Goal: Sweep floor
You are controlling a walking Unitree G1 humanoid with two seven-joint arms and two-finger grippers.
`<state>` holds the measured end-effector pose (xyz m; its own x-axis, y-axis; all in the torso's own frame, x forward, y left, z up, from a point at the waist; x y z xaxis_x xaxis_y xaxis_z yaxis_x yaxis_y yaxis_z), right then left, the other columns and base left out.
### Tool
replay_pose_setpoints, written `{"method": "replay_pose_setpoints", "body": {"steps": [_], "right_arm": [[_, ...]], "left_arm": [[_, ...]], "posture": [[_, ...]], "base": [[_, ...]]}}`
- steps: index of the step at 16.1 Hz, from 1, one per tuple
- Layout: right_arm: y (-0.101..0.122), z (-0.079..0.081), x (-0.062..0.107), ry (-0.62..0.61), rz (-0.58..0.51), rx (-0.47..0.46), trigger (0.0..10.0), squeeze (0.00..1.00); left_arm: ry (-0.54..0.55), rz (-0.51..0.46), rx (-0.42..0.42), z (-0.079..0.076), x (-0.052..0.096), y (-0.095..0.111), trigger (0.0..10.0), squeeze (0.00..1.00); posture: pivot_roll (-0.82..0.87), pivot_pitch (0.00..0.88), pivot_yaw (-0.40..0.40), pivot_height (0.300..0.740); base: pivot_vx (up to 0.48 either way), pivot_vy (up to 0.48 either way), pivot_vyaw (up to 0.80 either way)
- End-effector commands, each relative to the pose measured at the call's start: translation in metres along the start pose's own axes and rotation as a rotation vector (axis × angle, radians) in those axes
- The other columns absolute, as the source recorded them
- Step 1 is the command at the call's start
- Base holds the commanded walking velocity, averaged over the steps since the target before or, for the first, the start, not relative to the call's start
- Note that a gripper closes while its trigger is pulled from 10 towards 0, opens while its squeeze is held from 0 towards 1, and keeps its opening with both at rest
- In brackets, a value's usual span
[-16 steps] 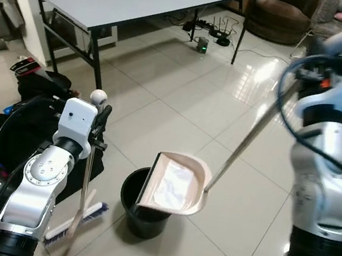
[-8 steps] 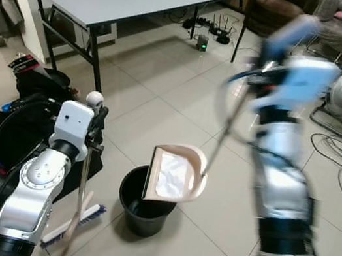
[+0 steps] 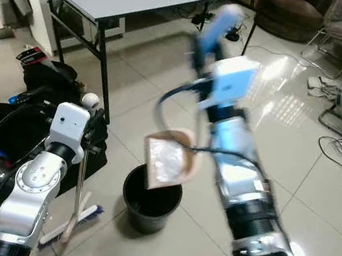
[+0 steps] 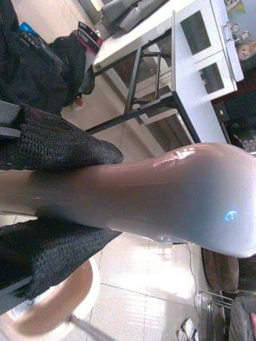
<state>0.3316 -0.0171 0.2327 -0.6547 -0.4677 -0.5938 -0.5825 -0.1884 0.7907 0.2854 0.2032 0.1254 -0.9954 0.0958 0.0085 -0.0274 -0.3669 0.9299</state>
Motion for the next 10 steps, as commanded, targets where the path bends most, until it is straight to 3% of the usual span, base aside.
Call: {"method": "replay_pose_setpoints", "body": {"steps": [1,4,8,10], "right_arm": [[0.007,0.016,-0.004,0.104,-0.054,0.04,10.0,0.0],[0.004,0.04,0.006,0.237,-0.081,0.131,10.0,0.0],[0.001,0.053,0.011,0.3,-0.098,0.152,10.0,0.0],[-0.003,0.072,0.018,0.406,-0.1,0.154,10.0,0.0]], "left_arm": [[0.025,-0.041,-0.025,0.007,0.0,0.011,10.0,0.0],[0.022,-0.036,-0.025,0.005,0.001,0.009,10.0,0.0],[0.013,-0.037,-0.024,0.002,0.002,0.01,10.0,0.0],[0.007,-0.044,-0.026,-0.001,0.002,0.014,10.0,0.0]], "posture": [[0.13,0.024,-0.016,0.74],[0.13,0.03,-0.014,0.74],[0.13,0.032,-0.01,0.74],[0.12,0.034,-0.012,0.74]], "base": [[0.0,0.0,0.0],[0.0,0.0,0.0],[0.0,0.0,0.0],[0.0,0.0,0.0]]}}
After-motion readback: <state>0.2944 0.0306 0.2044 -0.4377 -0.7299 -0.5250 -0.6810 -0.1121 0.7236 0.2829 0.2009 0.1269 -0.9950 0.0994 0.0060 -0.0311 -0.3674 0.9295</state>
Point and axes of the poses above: a point about 5 cm out from each wrist's last joint towards the gripper, its own x axis pointing back from the gripper into the wrist, its own y axis along the axis of the wrist's last joint, z = x × y, the point moved 1 cm from there along -x, pointing out of the wrist towards the gripper, and after that the axes turned 7 degrees about -x, right-handed, at the moved point
